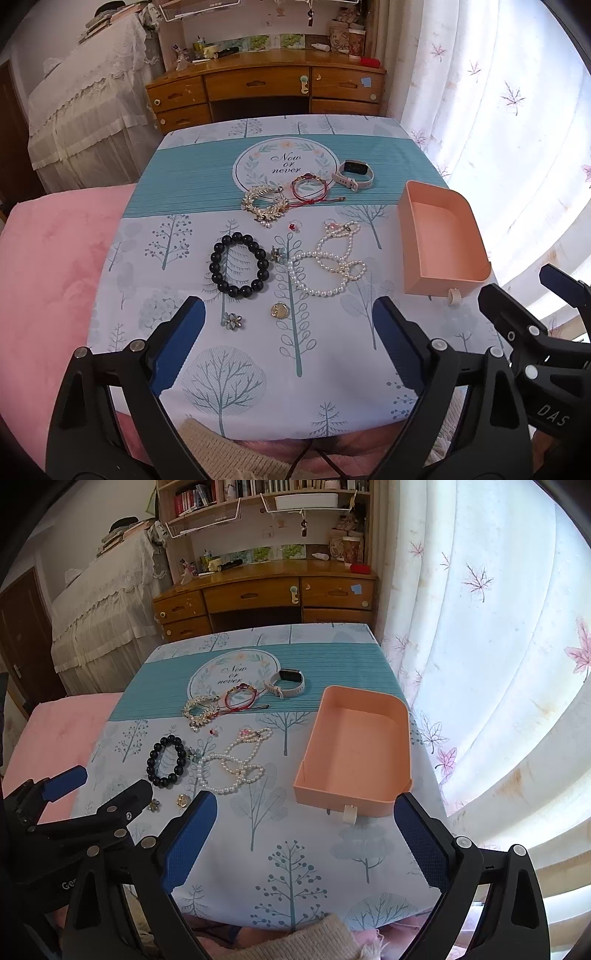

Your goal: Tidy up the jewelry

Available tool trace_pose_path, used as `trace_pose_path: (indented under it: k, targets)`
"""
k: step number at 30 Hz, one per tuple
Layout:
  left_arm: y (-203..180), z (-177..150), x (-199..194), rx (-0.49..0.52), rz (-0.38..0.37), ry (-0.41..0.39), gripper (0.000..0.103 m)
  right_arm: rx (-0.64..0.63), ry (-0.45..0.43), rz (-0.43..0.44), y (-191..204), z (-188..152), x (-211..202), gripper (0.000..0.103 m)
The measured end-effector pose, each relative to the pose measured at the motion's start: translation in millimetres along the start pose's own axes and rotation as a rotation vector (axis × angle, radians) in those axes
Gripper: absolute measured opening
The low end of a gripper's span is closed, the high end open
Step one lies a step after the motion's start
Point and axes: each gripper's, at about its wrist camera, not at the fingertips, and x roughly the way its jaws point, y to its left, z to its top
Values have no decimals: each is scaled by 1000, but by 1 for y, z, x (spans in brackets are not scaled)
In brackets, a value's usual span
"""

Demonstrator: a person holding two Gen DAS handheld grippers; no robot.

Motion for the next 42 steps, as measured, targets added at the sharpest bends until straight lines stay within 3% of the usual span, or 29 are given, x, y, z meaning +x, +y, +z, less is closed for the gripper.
trace_pose_path:
  k: [20, 42]
  targets:
    - [4, -7, 5, 3, -28, 17, 88, 7, 30, -25, 8, -10, 3, 98]
    - [25, -27, -17, -52, -24, 12, 88, -25, 9, 21, 25, -25, -21, 98]
